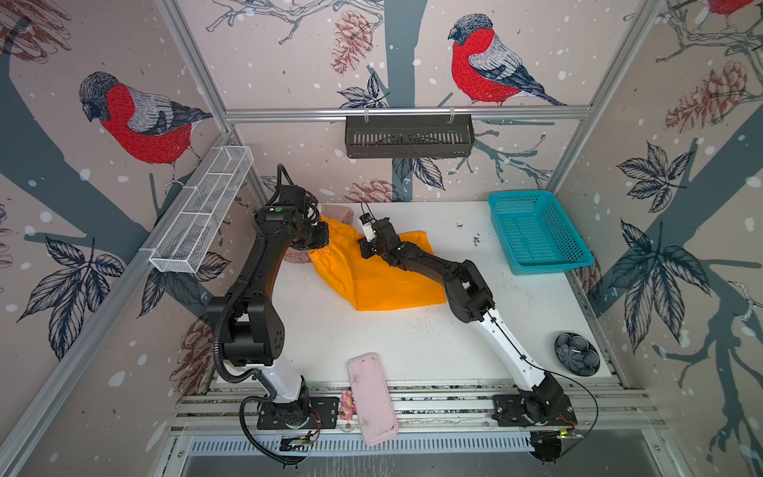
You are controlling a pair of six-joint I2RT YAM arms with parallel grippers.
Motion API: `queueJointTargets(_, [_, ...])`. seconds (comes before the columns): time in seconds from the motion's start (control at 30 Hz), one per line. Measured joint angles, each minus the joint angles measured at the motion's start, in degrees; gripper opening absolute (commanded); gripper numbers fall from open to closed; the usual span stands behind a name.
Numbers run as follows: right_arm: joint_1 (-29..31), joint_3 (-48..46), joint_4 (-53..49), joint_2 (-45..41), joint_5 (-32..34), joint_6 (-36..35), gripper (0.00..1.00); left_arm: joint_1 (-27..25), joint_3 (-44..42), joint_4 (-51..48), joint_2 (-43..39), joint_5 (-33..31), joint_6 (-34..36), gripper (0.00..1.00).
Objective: Fold and stack the shorts
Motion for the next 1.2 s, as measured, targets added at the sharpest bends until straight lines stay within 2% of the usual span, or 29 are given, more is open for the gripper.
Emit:
queueJointTargets(0.07, [0.20, -1.25, -0.85, -1.46, -1.07, -0.79, 0.18, 0.00, 0.76, -0.07, 0.20, -0.17, 0.02, 0.00])
queueJointTargets(0.13, [-0.17, -5.53, -2.19, -4.92, -1.53, -1.25, 0.34, 0.00, 1.29, -0.02, 0.50, -0.39, 0.04, 0.00])
queueJointTargets(0.17, [-0.46, -8.04, -2.93, -6.95, -2.03, -1.90, 0.35, 0.00, 1.42, -0.07, 0.76, -0.59, 0.07, 0.00])
queueJointTargets(0.2, [-0.63, -11.15, -4.35, -9.75, -2.95, -3.19, 0.35, 0.00, 1.53, -0.02, 1.01, -0.74, 0.07, 0.00])
queueJointTargets(0.3, [-0.24, -18.86, -8.17, -17.81, -3.67, -6.78, 0.26, 0.00, 1.86, -0.09, 1.51, -1.33, 0.09, 0.00])
queueJointTargets(0.43, [3.32, -31.67, -8.35, -26.77, -4.98, -10.19, 0.15, 0.00, 2.62, -0.07, 2.27, -1.70, 0.11, 0.00])
queueJointTargets(0.6, [8.83, -37.79, -10.84, -28.57, -5.07, -12.96, 0.06, 0.00, 2.99, 0.00, 3.21, -1.81, 0.13, 0.00])
queueJointTargets(0.77, [10.56, -39.71, -10.84, -28.09, -5.31, -13.11, 0.04, 0.00, 3.52, 0.02, 3.43, -1.84, 0.15, 0.00])
queueJointTargets(1.03, [14.51, -35.01, -8.61, -22.53, -6.45, -13.07, 0.03, 0.28, 5.81, -0.94, 4.09, -3.23, 0.20, 0.00])
queueJointTargets(1.13, [15.61, -34.01, -7.54, -21.68, -6.34, -12.79, 0.06, 0.28, 7.45, -1.75, 4.70, -4.94, 0.39, 0.00])
queueJointTargets(1.2, [15.80, -33.75, -7.50, -21.70, -6.14, -11.56, 0.15, 0.28, 8.87, -2.82, 5.51, -6.05, 0.63, 0.00])
